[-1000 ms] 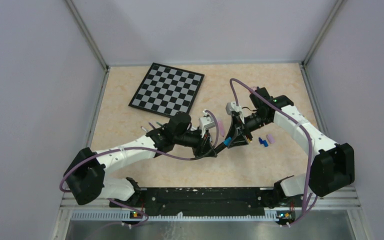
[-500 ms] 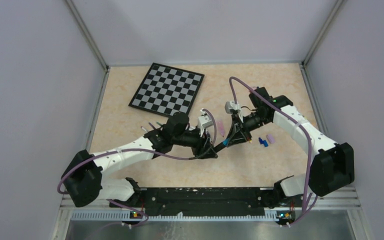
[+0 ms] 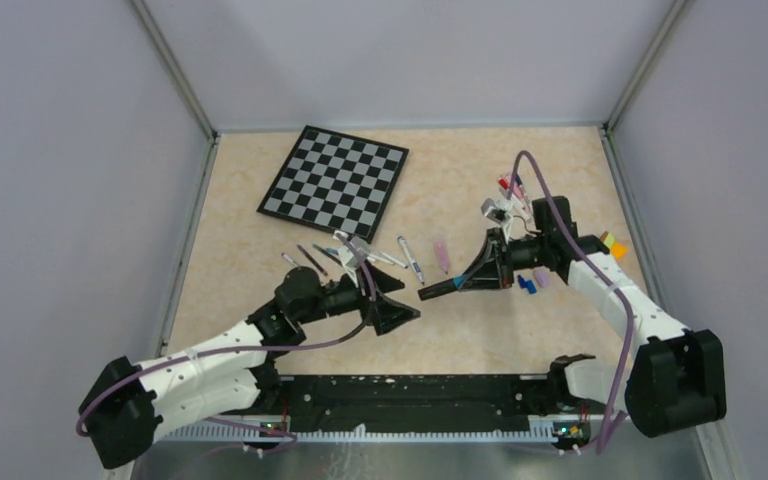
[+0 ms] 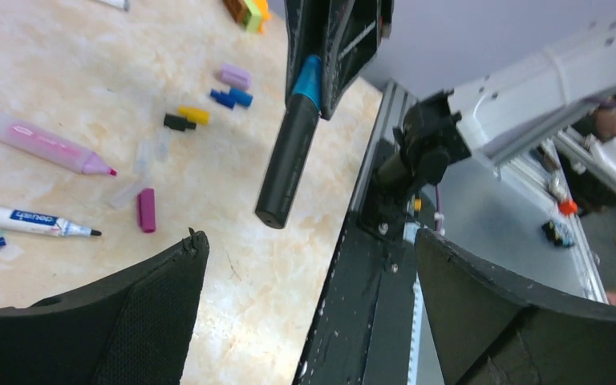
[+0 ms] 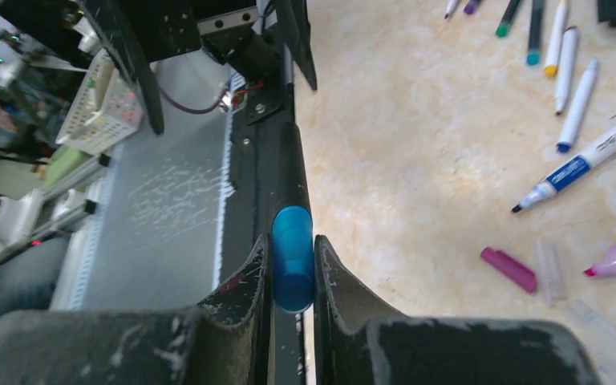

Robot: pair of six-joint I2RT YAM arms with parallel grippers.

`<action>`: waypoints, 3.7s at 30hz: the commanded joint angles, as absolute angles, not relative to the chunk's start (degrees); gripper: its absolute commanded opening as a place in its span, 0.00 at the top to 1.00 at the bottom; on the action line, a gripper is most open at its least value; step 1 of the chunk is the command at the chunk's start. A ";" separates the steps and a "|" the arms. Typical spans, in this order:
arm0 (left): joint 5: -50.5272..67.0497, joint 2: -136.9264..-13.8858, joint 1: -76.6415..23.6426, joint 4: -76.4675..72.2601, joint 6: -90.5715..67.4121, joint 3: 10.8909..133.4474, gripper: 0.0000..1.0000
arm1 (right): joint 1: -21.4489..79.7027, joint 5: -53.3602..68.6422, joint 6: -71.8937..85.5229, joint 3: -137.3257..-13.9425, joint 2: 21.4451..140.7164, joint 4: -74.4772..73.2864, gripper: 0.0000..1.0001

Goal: Open the pen caps
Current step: Open the pen cap from the pen, then place the pen cap at the center of the board.

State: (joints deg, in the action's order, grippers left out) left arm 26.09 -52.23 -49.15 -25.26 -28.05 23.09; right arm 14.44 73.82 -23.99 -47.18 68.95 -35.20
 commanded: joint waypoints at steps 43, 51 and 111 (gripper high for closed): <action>10.69 -82.10 -50.05 -83.51 -64.98 21.50 0.56 | 12.69 73.94 35.21 -35.58 68.55 20.37 1.00; 11.24 -83.75 -50.54 -83.50 -66.01 22.12 0.69 | 12.76 73.95 34.68 -35.56 68.38 20.02 1.00; 5.51 -31.23 -39.90 -22.00 -37.35 11.20 1.00 | -26.42 34.88 -36.96 -61.51 99.10 -49.66 0.80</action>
State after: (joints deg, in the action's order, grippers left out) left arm 4.91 -31.40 -40.16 -19.97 -37.36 11.25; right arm -26.15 34.50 -37.28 -58.50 97.45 -50.02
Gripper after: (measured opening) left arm 0.168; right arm 0.179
